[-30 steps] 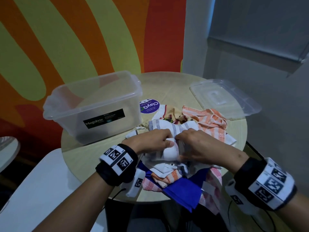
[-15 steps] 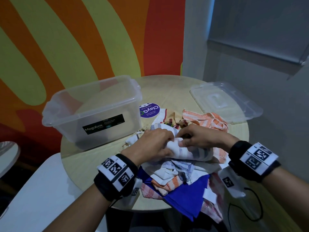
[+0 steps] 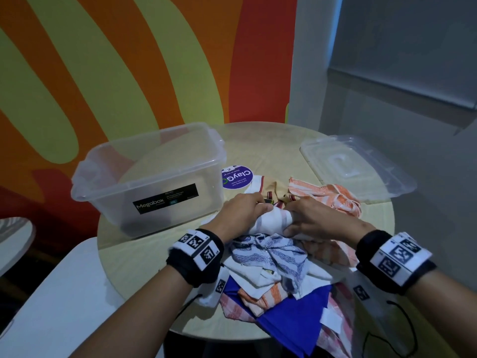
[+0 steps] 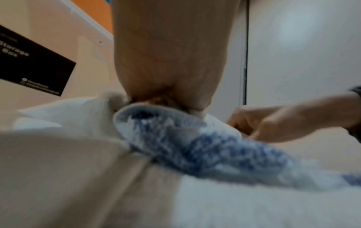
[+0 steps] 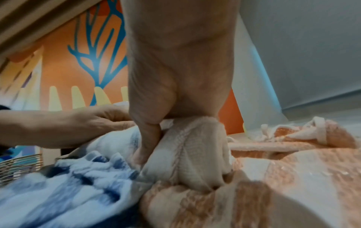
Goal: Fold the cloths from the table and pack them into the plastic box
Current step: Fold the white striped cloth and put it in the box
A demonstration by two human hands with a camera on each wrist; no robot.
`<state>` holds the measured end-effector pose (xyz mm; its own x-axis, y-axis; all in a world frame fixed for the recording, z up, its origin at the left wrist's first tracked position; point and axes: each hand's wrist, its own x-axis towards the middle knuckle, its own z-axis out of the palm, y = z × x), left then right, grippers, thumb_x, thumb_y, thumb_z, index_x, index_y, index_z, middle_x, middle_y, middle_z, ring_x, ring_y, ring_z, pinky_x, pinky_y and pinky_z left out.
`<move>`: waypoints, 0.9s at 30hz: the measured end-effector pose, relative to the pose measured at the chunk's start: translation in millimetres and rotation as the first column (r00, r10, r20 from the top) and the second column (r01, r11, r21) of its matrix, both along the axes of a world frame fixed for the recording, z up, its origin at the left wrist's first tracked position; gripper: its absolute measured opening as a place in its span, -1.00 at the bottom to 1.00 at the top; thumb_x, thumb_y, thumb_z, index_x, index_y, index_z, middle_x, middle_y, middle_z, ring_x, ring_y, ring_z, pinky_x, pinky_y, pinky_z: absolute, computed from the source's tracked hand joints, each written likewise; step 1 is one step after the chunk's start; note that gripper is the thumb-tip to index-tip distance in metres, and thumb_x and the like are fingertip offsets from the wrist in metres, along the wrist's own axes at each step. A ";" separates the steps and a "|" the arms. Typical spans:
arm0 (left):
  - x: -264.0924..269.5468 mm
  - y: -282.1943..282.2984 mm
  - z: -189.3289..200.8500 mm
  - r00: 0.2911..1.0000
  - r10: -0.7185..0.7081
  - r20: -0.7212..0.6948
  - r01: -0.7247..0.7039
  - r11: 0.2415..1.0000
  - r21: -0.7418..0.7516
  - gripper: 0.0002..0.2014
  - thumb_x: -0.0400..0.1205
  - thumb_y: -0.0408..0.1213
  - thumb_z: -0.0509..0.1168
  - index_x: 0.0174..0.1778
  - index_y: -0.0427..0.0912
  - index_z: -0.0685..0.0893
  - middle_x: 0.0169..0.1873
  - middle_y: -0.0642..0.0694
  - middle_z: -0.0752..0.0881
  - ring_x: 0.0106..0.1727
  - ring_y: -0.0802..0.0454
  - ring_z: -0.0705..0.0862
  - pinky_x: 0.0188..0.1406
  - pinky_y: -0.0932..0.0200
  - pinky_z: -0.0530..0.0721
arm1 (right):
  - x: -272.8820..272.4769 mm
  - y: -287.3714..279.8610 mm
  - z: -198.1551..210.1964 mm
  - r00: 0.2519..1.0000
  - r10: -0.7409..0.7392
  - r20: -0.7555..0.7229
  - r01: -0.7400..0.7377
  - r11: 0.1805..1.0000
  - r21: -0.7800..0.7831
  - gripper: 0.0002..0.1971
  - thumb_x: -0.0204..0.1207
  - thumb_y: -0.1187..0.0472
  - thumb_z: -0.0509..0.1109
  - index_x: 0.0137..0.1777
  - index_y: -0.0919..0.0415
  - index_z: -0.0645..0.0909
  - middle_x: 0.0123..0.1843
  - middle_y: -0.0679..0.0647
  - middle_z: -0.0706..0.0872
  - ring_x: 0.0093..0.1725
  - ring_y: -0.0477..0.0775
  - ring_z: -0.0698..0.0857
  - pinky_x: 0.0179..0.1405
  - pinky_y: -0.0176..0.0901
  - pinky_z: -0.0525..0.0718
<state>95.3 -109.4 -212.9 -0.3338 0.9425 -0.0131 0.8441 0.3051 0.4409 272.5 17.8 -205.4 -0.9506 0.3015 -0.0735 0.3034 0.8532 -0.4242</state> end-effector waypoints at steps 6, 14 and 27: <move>23.5 -30.0 17.7 0.951 0.124 -0.284 0.016 0.896 0.444 -0.86 0.74 -0.15 0.33 -0.06 -0.12 0.60 -0.13 -0.06 0.65 -0.10 -0.10 0.56 -0.09 -0.05 0.57 | -0.7 25.1 11.2 0.990 -0.135 0.040 0.141 0.965 -0.220 -0.79 0.48 0.01 0.62 0.01 0.06 0.73 -0.08 0.01 0.83 -0.11 0.05 0.77 -0.18 -0.10 0.69; 40.5 -49.0 46.1 0.606 -0.009 0.795 -0.369 0.882 0.292 -0.68 0.71 -0.01 0.42 0.08 -0.23 0.81 -0.11 -0.17 0.90 -0.07 -0.18 0.88 0.18 -0.35 0.79 | -10.9 0.9 76.7 0.941 -0.191 -0.281 0.086 0.935 -0.345 -0.75 0.51 0.08 0.62 -0.15 0.27 0.72 -0.33 -0.06 0.69 -0.32 -0.13 0.61 -0.32 -0.17 0.51; -20.4 -107.6 144.5 0.470 -0.346 0.812 -0.473 0.678 0.563 -0.70 0.68 -0.39 0.43 0.30 -0.43 0.73 0.19 -0.32 0.83 0.25 -0.23 0.81 0.33 -0.15 0.75 | -88.0 -81.3 158.9 0.896 -0.043 -0.443 -0.158 0.900 -0.407 -0.55 0.38 0.15 0.73 0.15 0.15 0.59 -0.10 -0.02 0.85 -0.09 -0.05 0.81 -0.07 0.03 0.77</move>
<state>74.9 -217.0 -68.5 -0.5927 0.7633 0.2571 -0.0766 -0.3712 0.9254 184.6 -63.4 -46.6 -0.9295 0.2805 0.2396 -0.0392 0.5706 -0.8203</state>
